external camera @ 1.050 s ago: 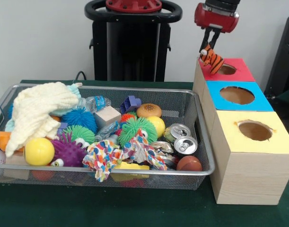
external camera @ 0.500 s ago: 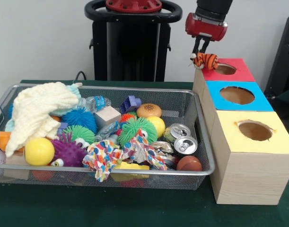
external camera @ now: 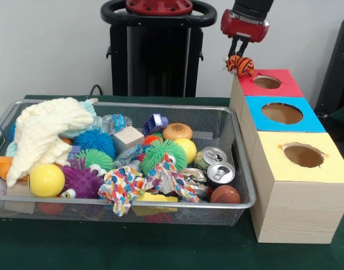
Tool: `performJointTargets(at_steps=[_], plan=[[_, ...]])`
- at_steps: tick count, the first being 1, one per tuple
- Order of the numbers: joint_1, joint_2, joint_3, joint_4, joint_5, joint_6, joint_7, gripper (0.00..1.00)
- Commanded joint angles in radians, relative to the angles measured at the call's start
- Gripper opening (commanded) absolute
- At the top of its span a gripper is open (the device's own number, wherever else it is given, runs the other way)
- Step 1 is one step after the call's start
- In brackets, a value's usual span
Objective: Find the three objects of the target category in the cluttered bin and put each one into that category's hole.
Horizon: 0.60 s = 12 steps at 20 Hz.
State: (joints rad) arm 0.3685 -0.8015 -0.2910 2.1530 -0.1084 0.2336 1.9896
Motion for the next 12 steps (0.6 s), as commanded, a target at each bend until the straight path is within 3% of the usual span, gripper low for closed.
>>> performJointTargets(at_steps=[1,8,12], plan=[[0.038,0.011,-0.009,0.017,0.09,0.033,0.252,0.0],[0.124,0.013,-0.03,-0.033,0.166,0.058,0.276,0.0],[0.119,0.049,-0.003,-0.065,0.219,0.002,0.278,0.0]])
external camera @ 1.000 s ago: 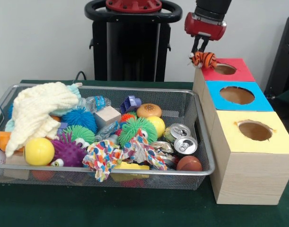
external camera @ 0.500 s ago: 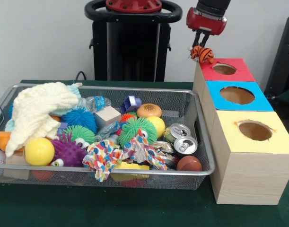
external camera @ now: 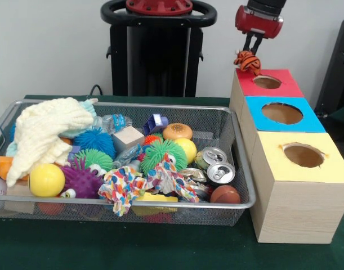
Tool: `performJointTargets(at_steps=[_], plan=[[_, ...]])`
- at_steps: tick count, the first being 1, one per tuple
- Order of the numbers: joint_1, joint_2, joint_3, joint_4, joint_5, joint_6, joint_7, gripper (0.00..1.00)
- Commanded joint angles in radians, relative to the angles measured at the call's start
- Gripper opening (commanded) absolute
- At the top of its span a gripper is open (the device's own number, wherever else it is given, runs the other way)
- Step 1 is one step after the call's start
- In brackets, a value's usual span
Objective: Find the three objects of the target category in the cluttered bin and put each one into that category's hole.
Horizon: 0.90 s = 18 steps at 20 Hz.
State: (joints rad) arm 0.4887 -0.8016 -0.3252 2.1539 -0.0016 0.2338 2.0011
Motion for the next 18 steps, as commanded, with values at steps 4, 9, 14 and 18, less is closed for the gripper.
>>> performJointTargets(at_steps=[4,9,14,18], plan=[[-0.032,0.078,0.055,-0.096,0.128,-0.057,0.23,0.0],[-0.073,0.1,0.089,-0.127,0.138,-0.085,0.194,0.0],[-0.096,0.123,0.112,-0.158,0.144,-0.12,0.18,0.0],[-0.108,0.123,0.119,-0.168,0.138,-0.114,0.169,0.0]])
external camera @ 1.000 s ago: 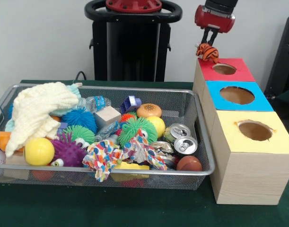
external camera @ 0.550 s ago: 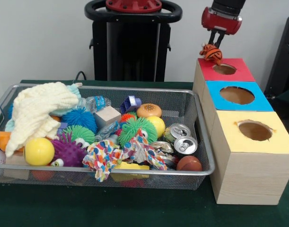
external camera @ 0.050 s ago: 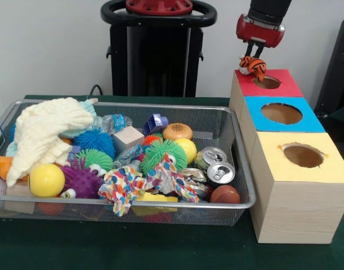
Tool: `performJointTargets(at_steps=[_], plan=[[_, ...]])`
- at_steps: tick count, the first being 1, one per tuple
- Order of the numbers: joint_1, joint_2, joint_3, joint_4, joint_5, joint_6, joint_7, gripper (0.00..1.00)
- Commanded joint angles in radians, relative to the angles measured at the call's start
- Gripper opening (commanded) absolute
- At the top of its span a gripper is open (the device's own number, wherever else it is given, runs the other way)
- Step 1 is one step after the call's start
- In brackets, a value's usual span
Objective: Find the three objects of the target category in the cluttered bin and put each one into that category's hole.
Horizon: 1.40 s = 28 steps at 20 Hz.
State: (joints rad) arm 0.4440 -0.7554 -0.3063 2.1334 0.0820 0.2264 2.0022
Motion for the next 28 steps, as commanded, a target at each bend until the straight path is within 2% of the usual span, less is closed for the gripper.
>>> performJointTargets(at_steps=[1,28], plan=[[-0.064,0.076,0.101,-0.148,0.053,-0.105,0.166,0.0],[-0.015,0.007,0.034,-0.26,0.0,0.163,0.114,0.0]])
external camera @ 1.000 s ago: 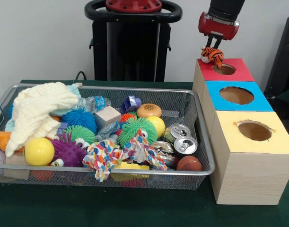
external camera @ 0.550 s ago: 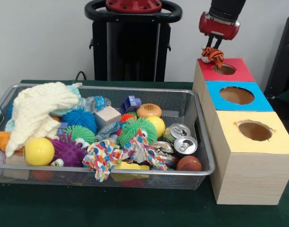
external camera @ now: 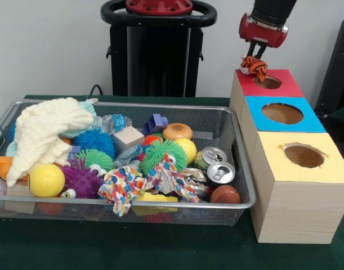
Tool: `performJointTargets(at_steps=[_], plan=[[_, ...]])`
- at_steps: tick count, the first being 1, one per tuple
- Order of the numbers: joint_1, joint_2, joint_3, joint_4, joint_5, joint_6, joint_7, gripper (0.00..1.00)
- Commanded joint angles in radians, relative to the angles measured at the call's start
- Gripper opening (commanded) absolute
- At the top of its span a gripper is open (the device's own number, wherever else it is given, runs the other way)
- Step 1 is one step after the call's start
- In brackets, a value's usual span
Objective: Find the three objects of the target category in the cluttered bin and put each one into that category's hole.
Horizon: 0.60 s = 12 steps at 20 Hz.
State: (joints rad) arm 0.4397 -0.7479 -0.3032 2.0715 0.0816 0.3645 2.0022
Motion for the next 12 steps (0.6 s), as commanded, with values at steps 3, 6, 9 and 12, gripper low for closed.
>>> performJointTargets(at_steps=[3,6,9,12], plan=[[-0.015,-0.006,0.037,-0.195,-0.004,0.027,0.112,0.0],[-0.016,-0.01,0.037,-0.197,-0.008,0.037,0.11,0.0],[-0.013,-0.012,0.034,-0.209,-0.009,0.058,0.108,0.0],[-0.014,-0.009,0.035,-0.22,-0.009,0.071,0.107,0.0]])
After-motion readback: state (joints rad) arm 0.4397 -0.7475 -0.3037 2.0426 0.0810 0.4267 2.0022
